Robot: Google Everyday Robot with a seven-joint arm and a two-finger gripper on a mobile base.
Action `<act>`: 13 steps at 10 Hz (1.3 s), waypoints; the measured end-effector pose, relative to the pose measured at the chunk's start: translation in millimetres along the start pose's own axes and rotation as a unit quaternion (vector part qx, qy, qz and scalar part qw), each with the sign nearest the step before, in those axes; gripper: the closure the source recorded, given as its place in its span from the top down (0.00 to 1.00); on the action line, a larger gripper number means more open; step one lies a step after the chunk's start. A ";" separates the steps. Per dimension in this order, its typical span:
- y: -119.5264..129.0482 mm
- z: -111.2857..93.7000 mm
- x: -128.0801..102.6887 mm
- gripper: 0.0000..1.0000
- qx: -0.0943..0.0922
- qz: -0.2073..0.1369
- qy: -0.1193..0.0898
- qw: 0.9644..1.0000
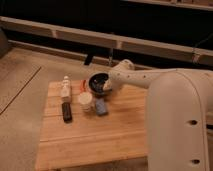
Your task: Drag the ceramic bowl in a circle
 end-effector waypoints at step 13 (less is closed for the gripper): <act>-18.4 33.5 -16.4 0.65 0.046 -0.038 0.038 0.997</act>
